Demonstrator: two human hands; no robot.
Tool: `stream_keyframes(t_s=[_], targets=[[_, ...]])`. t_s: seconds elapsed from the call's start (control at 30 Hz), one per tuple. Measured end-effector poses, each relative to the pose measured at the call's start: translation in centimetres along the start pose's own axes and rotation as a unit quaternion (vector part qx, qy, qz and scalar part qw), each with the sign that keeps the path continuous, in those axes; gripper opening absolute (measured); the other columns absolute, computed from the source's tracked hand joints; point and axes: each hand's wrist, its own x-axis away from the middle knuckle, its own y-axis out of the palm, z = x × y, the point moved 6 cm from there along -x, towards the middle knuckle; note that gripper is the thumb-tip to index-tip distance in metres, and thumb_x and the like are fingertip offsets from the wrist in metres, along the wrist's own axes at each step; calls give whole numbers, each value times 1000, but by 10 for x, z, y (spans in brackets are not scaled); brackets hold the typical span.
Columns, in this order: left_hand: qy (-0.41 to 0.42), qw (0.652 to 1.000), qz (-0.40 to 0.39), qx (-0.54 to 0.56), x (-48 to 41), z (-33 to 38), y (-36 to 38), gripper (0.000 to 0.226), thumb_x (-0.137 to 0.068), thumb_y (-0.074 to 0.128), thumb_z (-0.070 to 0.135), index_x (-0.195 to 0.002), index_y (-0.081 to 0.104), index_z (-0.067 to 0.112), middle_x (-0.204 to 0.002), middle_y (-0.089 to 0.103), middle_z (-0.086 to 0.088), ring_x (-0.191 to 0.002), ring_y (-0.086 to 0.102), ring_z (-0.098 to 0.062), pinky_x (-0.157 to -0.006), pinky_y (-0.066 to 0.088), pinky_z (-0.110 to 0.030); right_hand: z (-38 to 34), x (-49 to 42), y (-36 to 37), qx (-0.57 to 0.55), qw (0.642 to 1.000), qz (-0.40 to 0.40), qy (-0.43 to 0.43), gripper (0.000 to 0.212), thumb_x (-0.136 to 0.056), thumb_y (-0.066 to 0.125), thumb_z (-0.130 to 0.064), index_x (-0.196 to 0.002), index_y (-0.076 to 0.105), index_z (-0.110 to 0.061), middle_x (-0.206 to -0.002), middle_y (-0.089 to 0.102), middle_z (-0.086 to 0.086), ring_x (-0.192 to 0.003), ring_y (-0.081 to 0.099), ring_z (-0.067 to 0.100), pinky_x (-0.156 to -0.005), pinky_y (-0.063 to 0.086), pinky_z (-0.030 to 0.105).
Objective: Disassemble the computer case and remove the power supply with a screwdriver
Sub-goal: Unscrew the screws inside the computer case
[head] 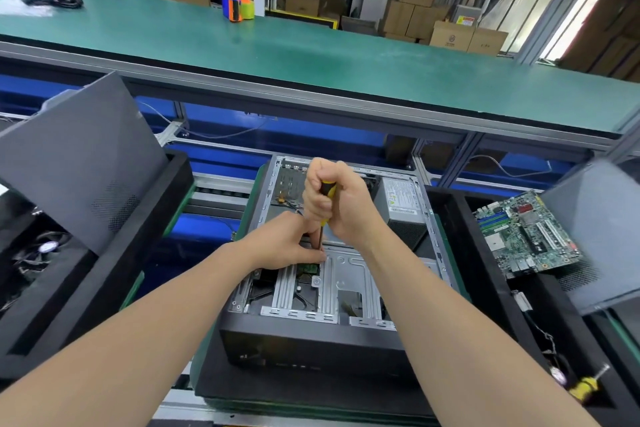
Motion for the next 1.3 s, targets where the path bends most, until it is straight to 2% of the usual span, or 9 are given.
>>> stream_keyframes(t_s=[0.17,0.33,0.47,0.7,0.8,0.93,1.03,1.17,1.3], targets=[[-4,1000,-10,22,-1,-1,2,24,-84,72,50,-70,60,35,-71,65,15,-61,54,-4,-54,39,-19,0,20,-6,104,943,311,-64,22,-77,54,-21,-57,64,-20,-57,56,5,-54,49,21,-54,43,33],[9,999,-9,46,1,6,1,24,-78,66,49,-63,54,34,-63,60,28,-56,51,3,-53,37,-9,-2,27,-1,150,893,416,-86,29,-84,47,-19,-55,44,-21,-54,40,-6,-52,33,12,-58,29,35],[5,999,-16,29,-1,1,3,20,-84,73,47,-77,65,31,-74,65,22,-66,57,-2,-59,39,-15,0,24,-6,62,926,360,-100,21,-73,47,-20,-54,39,-21,-53,32,-1,-51,22,17,-50,20,30],[7,1000,-8,28,-2,3,-1,25,-82,78,45,-66,59,42,-62,58,22,-57,50,-2,-55,36,-15,5,9,-11,28,992,120,-6,26,-79,47,-22,-58,34,-18,-52,20,-1,-49,11,18,-49,9,33],[12,1000,-5,28,-1,6,-2,28,-80,77,42,-65,57,54,-58,53,19,-57,46,-4,-53,34,-16,6,3,-7,-9,999,-12,32,28,-81,45,-22,-54,37,-20,-47,24,-4,-44,12,15,-46,11,29],[9,999,-9,43,-1,2,-2,15,-80,78,42,-71,66,45,-72,64,24,-74,58,3,-63,41,-13,4,-2,7,-29,987,-135,77,26,-76,51,-27,-53,43,-22,-46,29,-5,-41,16,12,-44,14,25],[-7,998,-25,52,-4,-3,1,15,-81,79,45,-82,71,32,-87,70,21,-87,63,2,-78,51,-23,7,-4,14,-35,981,-160,102,25,-77,52,-28,-54,44,-21,-46,29,-5,-41,14,12,-42,15,23],[-14,998,-38,51,-5,-6,3,19,-82,79,47,-80,69,32,-89,67,29,-85,62,6,-73,45,-17,7,-2,19,-41,982,-161,92,25,-83,48,-24,-59,47,-18,-45,30,-7,-39,17,10,-42,15,24],[-24,998,-44,46,-5,-5,3,22,-83,78,49,-77,67,30,-87,69,17,-84,62,1,-77,51,-23,7,2,10,21,997,-66,40,24,-92,45,-20,-70,50,-13,-52,34,-2,-44,25,15,-47,19,33]])
